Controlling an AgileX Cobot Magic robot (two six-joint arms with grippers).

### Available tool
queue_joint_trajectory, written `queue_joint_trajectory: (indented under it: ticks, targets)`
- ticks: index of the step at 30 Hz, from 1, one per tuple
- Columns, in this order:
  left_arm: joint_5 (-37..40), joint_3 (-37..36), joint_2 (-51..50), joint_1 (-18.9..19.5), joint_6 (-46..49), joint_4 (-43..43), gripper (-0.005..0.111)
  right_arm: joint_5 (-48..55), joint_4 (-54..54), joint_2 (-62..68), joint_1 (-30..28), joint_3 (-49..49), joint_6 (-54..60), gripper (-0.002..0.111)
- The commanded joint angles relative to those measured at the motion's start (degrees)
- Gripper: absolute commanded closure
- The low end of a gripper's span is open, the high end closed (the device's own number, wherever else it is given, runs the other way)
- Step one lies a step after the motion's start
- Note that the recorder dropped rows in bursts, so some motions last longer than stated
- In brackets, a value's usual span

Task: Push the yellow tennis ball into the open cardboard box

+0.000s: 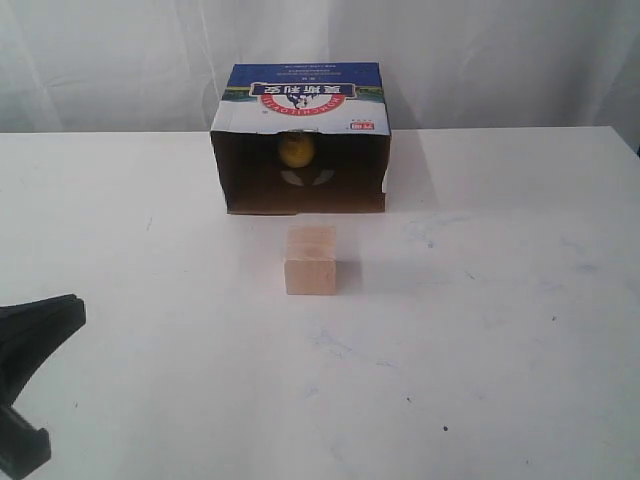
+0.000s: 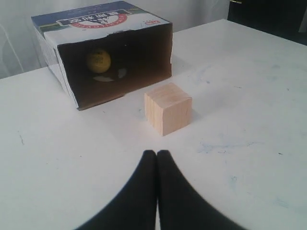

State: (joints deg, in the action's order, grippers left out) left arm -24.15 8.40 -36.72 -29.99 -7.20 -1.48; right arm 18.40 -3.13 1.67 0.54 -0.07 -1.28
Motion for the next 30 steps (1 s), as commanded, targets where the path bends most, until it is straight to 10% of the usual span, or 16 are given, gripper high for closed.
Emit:
queue_joint_trajectory:
  ticks: [1,15,30]
  targets:
    - [6.3,-2.22,7.48,-0.4,-0.32,-0.17,0.107,-0.49,0.26,-0.26,0.14,0.07,-0.17,0.108]
    - [19.68,-8.4,32.78,-0.4,-4.85,5.82,0.107,-0.49,0.16,-0.26,0.14,0.07,-0.11,0.108]
    - [25.96,-8.4,36.72,-0.4,-4.85,7.0,0.107,-0.49,0.16,-0.26,0.14,0.07,-0.11,0.108]
